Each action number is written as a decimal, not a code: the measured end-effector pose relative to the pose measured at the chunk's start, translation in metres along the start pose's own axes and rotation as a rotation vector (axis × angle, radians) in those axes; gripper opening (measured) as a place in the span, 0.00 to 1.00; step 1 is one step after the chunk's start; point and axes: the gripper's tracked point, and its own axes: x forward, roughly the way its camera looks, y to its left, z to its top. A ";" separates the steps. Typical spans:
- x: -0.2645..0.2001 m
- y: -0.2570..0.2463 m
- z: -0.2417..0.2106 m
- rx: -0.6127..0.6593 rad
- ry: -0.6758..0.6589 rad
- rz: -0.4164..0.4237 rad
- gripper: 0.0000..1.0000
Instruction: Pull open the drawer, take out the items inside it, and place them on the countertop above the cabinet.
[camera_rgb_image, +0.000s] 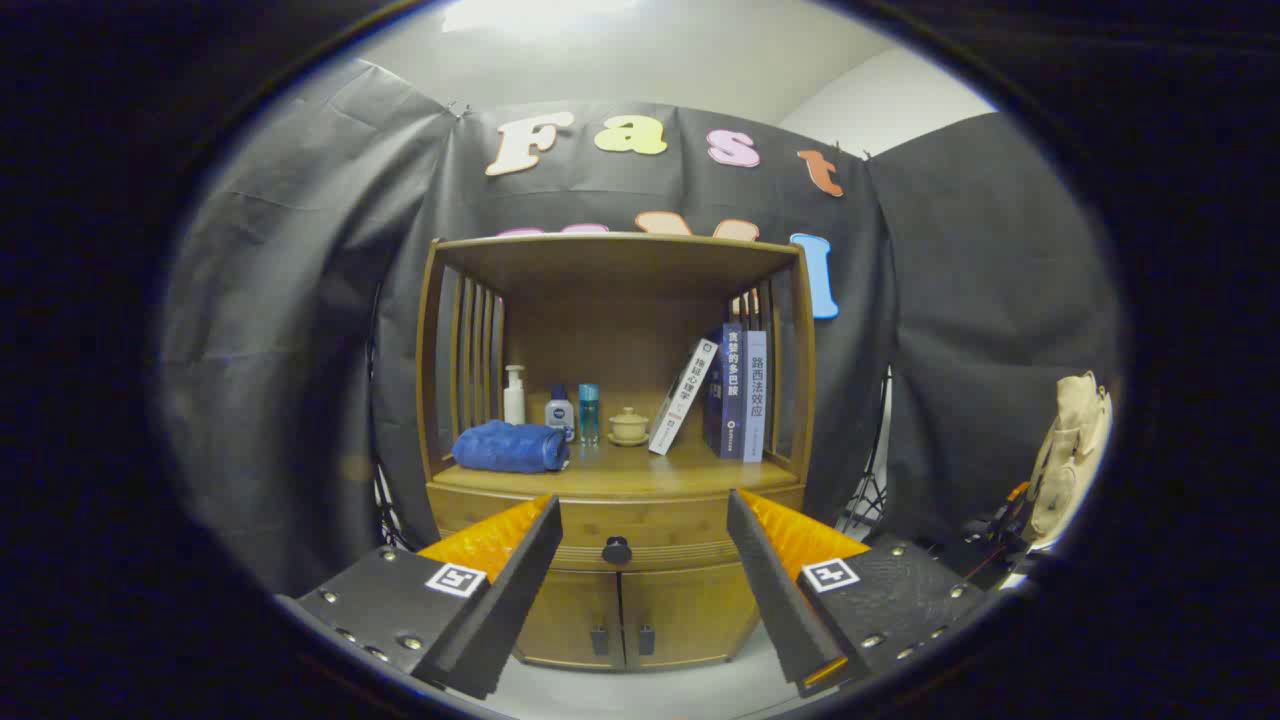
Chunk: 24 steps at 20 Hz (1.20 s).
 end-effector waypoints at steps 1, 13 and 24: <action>0.001 0.000 0.000 0.003 -0.001 0.000 0.99; 0.010 0.000 -0.019 0.008 0.032 0.014 0.99; 0.038 -0.011 -0.036 0.011 0.031 0.005 0.99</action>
